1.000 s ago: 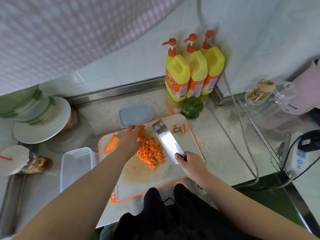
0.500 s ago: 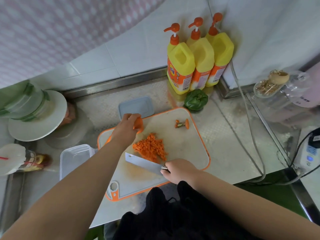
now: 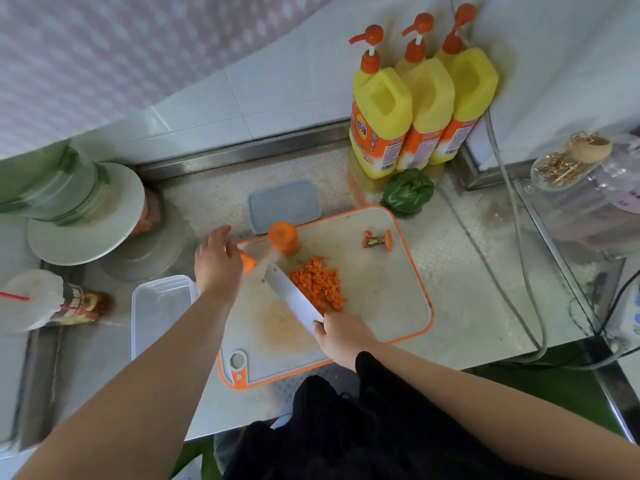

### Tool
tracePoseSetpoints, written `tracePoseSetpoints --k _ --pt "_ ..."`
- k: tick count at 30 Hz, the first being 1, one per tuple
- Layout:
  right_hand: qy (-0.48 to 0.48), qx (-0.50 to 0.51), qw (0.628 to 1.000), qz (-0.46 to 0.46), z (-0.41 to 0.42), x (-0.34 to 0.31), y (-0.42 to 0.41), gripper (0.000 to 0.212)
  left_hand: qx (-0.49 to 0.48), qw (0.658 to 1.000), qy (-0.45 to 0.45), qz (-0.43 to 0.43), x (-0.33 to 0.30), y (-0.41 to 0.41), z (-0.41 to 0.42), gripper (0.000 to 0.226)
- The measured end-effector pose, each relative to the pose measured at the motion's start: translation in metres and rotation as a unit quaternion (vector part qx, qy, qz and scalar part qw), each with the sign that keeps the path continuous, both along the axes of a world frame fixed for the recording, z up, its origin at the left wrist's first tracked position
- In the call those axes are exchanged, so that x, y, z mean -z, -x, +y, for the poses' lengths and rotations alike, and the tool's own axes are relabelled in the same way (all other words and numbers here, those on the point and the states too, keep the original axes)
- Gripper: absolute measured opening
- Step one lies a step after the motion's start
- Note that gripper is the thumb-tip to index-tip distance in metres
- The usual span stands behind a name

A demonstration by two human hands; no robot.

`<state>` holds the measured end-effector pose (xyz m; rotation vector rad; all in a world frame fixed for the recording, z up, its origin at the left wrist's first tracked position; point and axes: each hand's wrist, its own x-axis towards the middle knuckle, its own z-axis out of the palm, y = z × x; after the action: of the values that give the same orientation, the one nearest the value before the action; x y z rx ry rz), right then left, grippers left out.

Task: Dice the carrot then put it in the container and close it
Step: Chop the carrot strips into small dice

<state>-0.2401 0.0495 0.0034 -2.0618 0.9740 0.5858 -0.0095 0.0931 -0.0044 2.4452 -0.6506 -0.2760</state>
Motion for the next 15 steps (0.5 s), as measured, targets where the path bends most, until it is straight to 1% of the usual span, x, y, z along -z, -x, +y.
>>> tracePoseSetpoints --k 3,4,6,8,11,15 --pt "0.008 0.046 0.999 0.018 0.002 0.002 0.004 0.045 0.023 0.991 -0.131 0.035 0.012 0.0 0.012 0.053" --pt "0.008 0.059 0.998 0.024 0.003 0.002 0.006 0.045 0.036 0.986 -0.157 0.05 0.015 0.001 0.014 0.06" --pt "0.006 0.075 0.997 0.026 0.005 0.002 0.009 0.043 0.056 0.98 -0.173 0.078 0.021 0.001 0.018 0.07" --pt "0.003 0.074 0.997 0.011 0.006 -0.001 0.009 0.042 0.066 0.978 -0.177 0.091 0.025 0.002 0.02 0.074" --pt "-0.003 0.038 0.999 -0.016 0.009 -0.004 0.002 0.044 0.074 0.976 -0.191 0.069 0.024 0.001 0.021 0.074" --pt "-0.006 0.007 1.0 -0.018 0.013 -0.002 -0.004 0.043 0.075 0.976 -0.192 0.066 0.022 -0.004 0.021 0.073"
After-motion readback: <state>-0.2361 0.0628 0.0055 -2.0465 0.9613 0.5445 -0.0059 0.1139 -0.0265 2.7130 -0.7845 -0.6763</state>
